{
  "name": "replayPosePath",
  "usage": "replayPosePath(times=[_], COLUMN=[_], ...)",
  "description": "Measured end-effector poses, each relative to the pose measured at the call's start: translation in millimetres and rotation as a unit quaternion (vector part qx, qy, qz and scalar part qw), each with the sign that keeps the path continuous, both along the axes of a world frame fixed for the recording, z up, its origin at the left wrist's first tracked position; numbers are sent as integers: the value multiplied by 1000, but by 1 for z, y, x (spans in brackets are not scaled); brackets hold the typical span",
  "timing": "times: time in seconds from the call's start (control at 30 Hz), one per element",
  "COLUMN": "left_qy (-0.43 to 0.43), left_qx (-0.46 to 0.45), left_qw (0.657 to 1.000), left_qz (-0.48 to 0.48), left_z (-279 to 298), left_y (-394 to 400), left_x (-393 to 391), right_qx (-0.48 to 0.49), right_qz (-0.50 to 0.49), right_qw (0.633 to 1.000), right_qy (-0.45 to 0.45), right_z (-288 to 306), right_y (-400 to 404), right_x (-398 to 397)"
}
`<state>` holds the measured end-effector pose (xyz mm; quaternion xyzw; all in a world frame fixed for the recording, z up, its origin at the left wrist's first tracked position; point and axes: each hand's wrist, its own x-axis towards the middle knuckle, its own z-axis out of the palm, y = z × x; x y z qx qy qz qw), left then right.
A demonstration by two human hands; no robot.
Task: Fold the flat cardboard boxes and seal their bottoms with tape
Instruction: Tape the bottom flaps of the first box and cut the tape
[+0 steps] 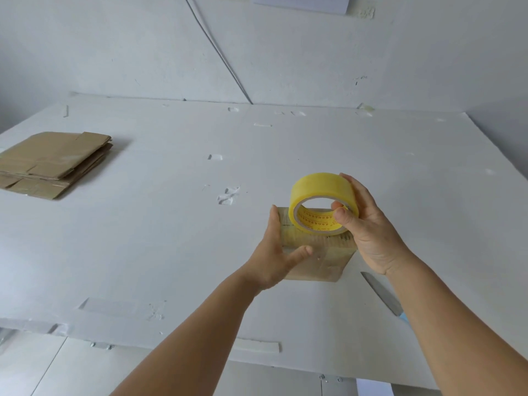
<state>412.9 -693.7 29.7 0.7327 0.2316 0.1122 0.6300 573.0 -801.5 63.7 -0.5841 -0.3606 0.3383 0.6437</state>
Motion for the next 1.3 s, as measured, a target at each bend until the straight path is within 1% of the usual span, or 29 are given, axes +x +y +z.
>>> replayPosePath(times=[0.03, 0.07, 0.1, 0.13, 0.17, 0.2, 0.23, 0.3, 0.4, 0.47, 0.6, 0.7, 0.83, 0.97, 1.07, 1.3], left_qy=[33, 75, 114, 131, 128, 107, 88, 80, 100, 97, 105, 112, 117, 119, 122, 133], left_qx=[19, 58, 115, 188, 258, 306, 324, 333, 359, 373, 369, 378, 387, 384, 390, 396], left_qw=[999, 995, 987, 973, 957, 946, 942, 939, 928, 923, 923, 919, 914, 915, 912, 907], left_qz=[-10, -15, -16, -18, -18, -19, -22, -16, -3, -2, -14, -29, -35, -37, -42, -48], left_z=[-2, -3, -3, 0, 4, 10, 14, 16, 9, 7, 7, 8, 9, 8, 8, 8], left_y=[6, 11, 15, 19, 21, 21, 22, 25, 26, 28, 32, 33, 33, 35, 35, 36], left_x=[-1, -1, 1, 3, 8, 14, 20, 29, 28, 28, 26, 27, 28, 27, 28, 28], right_qx=[-5, -10, -15, -20, -23, -26, -29, -43, -56, -47, -33, -66, -111, -177, -209, -228], right_qz=[-2, -4, -8, -13, -18, -24, -31, -43, -36, -29, -54, -66, -108, -145, -138, -136], right_qw=[1000, 1000, 1000, 999, 999, 998, 998, 997, 997, 998, 998, 994, 984, 954, 947, 945], right_qy=[2, -3, -15, -31, -45, -51, -49, -40, -36, -31, -14, -47, -93, -194, -202, -193], right_z=[1, 2, 3, 4, 4, 4, 3, 3, 6, 12, 26, 33, 39, 42, 34, 16], right_y=[0, 0, 0, 0, 0, -1, -1, -2, -1, 1, -5, -16, -17, -28, -39, -45], right_x=[-1, -1, -2, -2, -3, -3, -3, -1, 0, 3, 24, 42, 51, 62, 67, 69])
